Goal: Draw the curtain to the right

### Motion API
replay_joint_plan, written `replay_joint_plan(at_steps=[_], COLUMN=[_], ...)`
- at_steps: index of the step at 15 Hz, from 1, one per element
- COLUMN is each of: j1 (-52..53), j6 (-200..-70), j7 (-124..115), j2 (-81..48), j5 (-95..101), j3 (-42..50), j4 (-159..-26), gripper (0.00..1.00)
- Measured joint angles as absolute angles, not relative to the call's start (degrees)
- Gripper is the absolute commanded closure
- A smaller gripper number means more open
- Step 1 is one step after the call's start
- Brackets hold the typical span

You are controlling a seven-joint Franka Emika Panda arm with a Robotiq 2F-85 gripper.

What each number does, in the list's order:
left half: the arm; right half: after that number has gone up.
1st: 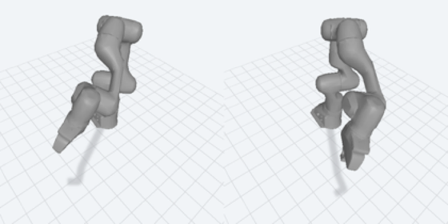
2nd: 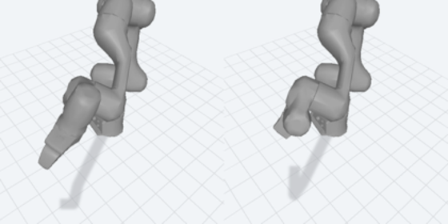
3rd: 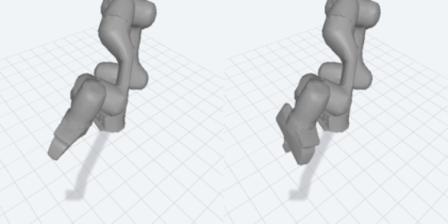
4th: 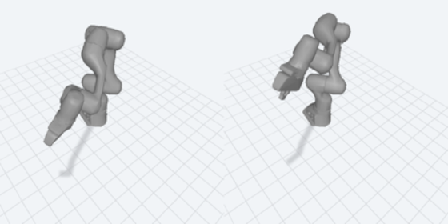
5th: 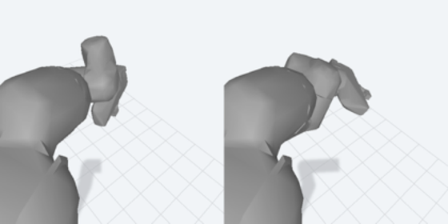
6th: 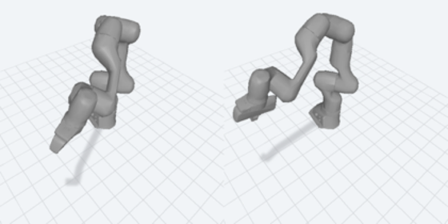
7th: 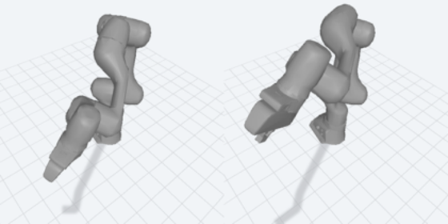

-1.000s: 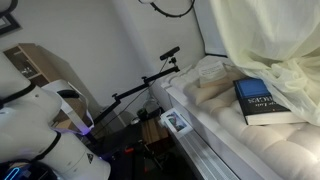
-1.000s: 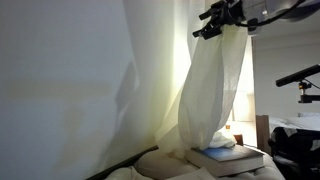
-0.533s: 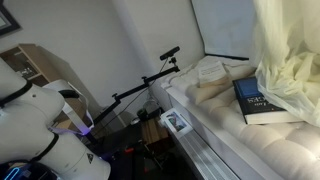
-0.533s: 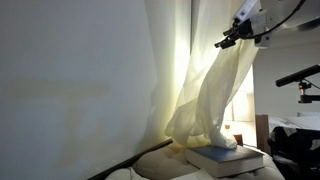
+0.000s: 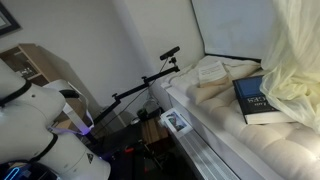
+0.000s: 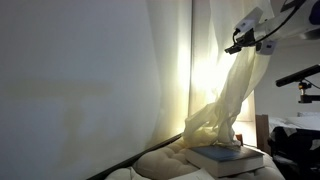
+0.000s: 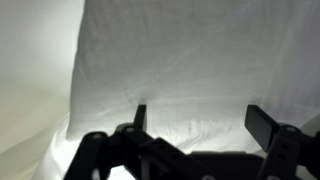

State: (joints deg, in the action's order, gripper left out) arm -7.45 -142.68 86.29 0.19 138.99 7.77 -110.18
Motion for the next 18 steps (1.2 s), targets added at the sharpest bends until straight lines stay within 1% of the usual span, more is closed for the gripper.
replay_joint_plan(at_steps=[5,18], j1=[-7.4,-7.3], j6=[-130.1,-129.8], j7=[89.8,89.8], j2=[1.5,1.1], j5=[127.8,127.7], j3=[7.8,7.7], j4=[-114.1,-114.2], gripper=[0.00,0.00])
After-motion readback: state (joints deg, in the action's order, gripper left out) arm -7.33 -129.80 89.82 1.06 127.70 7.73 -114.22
